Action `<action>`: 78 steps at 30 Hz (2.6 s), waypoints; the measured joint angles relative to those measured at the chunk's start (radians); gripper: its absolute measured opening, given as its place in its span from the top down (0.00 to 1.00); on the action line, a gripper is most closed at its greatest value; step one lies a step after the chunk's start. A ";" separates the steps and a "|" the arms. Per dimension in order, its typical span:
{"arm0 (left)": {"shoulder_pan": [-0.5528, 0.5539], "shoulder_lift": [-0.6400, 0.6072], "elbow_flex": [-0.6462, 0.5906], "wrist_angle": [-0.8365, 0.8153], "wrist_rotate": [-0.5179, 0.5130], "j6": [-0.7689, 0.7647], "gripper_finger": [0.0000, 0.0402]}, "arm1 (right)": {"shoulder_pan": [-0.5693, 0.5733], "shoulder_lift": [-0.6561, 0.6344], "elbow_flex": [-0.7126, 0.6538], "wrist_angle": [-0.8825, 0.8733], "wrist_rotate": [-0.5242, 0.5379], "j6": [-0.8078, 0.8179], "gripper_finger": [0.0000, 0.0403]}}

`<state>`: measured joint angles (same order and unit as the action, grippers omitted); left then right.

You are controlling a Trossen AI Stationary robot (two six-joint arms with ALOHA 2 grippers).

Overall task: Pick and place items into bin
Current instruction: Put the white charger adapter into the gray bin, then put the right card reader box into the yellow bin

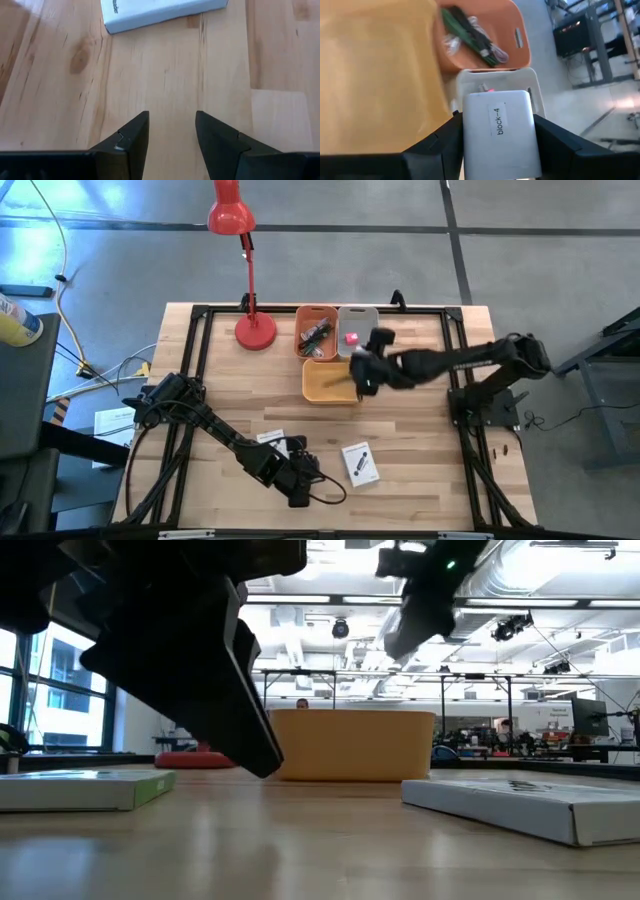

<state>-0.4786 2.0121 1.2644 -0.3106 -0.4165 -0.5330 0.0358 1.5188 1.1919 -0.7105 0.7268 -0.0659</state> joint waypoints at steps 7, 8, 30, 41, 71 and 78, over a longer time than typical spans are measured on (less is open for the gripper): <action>0.000 0.000 0.000 0.009 -0.029 -0.018 0.63 | -0.224 0.000 0.000 0.145 -0.153 -0.095 0.54; 0.000 0.000 0.000 0.009 -0.031 -0.019 0.63 | -0.251 0.000 0.000 0.157 -0.163 -0.106 0.54; 0.000 0.000 0.000 0.016 -0.089 -0.049 0.63 | -0.495 0.221 0.000 0.301 -0.416 -0.200 0.54; 0.001 0.000 0.000 0.017 -0.109 -0.050 0.63 | -0.581 0.263 0.000 0.279 -0.472 -0.132 0.54; 0.001 0.000 0.000 0.017 -0.127 -0.051 0.63 | -0.582 0.261 0.000 0.310 -0.614 -0.134 0.38; 0.002 0.000 0.000 0.082 -0.093 -0.015 0.63 | -0.566 0.143 -0.002 0.255 -0.668 -0.093 0.38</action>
<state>-0.4770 2.0121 1.2648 -0.2289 -0.5093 -0.5480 -0.5303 1.6619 1.1904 -0.4554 0.0592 -0.1588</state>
